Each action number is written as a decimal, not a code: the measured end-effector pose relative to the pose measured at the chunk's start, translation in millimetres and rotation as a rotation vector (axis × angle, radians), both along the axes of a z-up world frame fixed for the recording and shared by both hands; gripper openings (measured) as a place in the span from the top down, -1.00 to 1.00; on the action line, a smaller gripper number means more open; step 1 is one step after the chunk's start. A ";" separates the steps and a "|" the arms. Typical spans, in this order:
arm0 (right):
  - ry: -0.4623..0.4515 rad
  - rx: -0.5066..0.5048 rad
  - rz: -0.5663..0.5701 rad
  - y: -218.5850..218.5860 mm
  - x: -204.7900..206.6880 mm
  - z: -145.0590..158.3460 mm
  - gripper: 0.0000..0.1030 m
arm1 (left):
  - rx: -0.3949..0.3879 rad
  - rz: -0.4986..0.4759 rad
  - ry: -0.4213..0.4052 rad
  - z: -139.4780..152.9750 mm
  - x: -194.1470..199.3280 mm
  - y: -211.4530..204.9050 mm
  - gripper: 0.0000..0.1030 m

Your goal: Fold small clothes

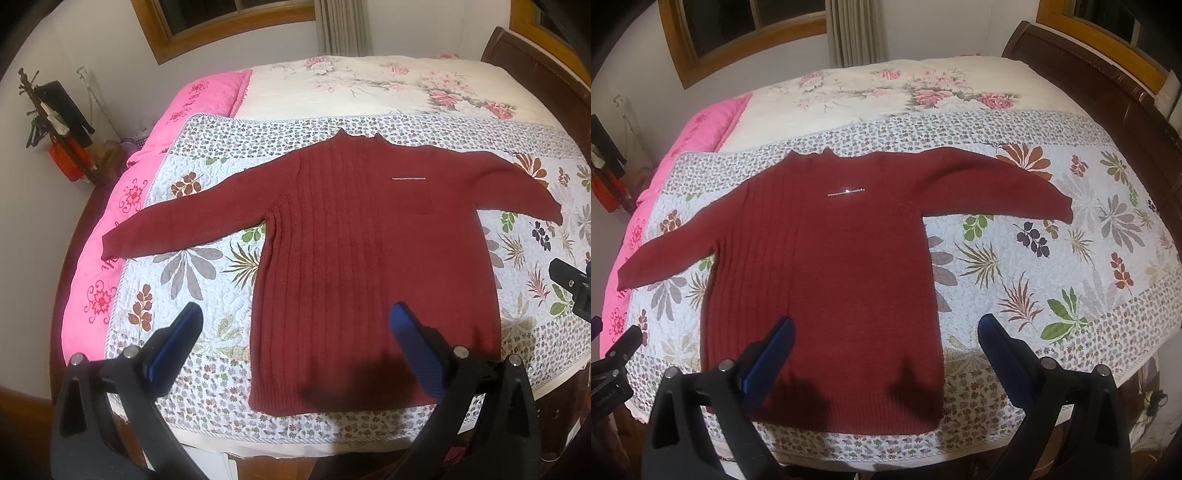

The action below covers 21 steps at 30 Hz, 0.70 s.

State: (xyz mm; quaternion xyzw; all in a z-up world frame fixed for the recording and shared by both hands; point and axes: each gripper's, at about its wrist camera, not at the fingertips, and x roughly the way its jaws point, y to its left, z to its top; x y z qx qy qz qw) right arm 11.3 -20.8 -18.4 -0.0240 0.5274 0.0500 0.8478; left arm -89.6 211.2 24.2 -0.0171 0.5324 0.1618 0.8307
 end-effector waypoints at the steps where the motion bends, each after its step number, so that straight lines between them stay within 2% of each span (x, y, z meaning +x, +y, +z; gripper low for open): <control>1: 0.000 0.000 0.000 0.0 0.1 -0.2 -0.93 | 0.000 0.000 0.000 0.0 0.0 -0.1 -0.95; 21: 0.006 0.007 0.002 -2.3 3.7 -2.3 -0.93 | 0.006 0.012 0.004 -0.5 2.6 -2.6 -0.95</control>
